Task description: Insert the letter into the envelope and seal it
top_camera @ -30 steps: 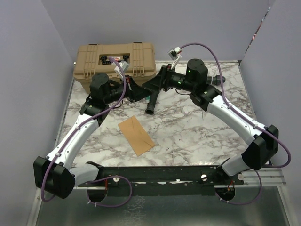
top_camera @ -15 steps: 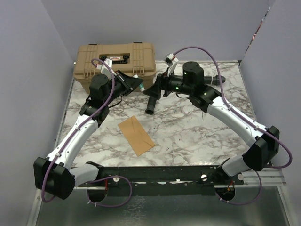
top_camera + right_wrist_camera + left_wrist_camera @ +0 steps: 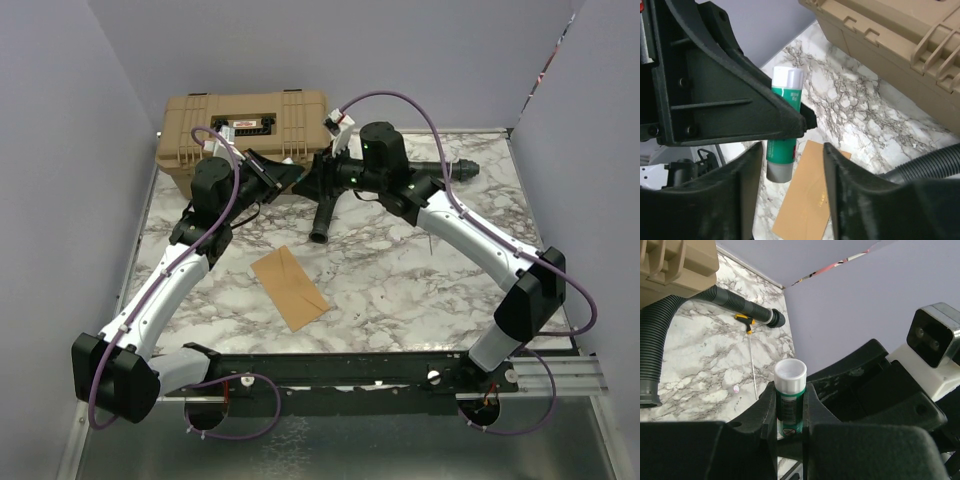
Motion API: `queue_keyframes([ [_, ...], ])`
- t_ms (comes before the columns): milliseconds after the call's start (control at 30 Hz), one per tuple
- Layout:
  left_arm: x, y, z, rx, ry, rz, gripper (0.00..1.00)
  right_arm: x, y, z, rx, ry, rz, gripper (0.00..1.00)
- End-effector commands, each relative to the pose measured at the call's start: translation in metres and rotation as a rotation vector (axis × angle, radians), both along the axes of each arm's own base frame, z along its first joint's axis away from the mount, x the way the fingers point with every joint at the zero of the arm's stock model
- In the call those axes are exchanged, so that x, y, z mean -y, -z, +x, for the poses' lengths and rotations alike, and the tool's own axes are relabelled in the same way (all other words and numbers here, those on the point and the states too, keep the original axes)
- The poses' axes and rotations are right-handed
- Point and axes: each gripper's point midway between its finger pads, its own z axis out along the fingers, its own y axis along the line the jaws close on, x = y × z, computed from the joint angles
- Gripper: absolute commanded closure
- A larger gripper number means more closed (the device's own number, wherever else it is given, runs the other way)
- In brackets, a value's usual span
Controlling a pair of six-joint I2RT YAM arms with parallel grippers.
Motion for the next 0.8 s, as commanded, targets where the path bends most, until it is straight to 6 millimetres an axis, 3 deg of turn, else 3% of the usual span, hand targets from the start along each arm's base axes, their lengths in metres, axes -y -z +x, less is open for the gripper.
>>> queue_keyframes([
  [0, -0.005, 0.011, 0.000, -0.023, -0.021, 0.016, 0.84, -0.001, -0.001, 0.012, 0.053, 0.017, -0.046, 0.62],
  [100, -0.003, 0.013, -0.002, -0.026, 0.004, 0.020, 0.82, -0.005, 0.000, 0.013, 0.078, -0.020, -0.067, 0.85],
  [167, -0.002, 0.013, -0.003, -0.023, 0.032, 0.025, 0.77, -0.004, 0.002, 0.013, 0.096, -0.033, -0.082, 0.95],
  [233, -0.004, 0.013, -0.005, -0.024, 0.064, 0.024, 0.64, 0.000, 0.005, 0.011, 0.116, -0.049, -0.100, 0.99],
  [333, -0.008, 0.014, -0.012, -0.026, 0.140, 0.019, 0.35, 0.006, 0.005, -0.002, 0.171, -0.146, -0.110, 1.00],
  [433, -0.003, 0.019, -0.027, -0.033, 0.240, 0.017, 0.21, 0.014, 0.006, -0.028, 0.263, -0.297, -0.142, 1.00],
  [567, 0.007, 0.025, -0.051, -0.032, 0.394, 0.017, 0.18, 0.022, 0.014, -0.047, 0.311, -0.419, -0.194, 1.00],
  [767, 0.013, 0.021, -0.076, 0.006, 0.530, 0.024, 0.21, 0.032, 0.026, -0.055, 0.311, -0.486, -0.272, 1.00],
])
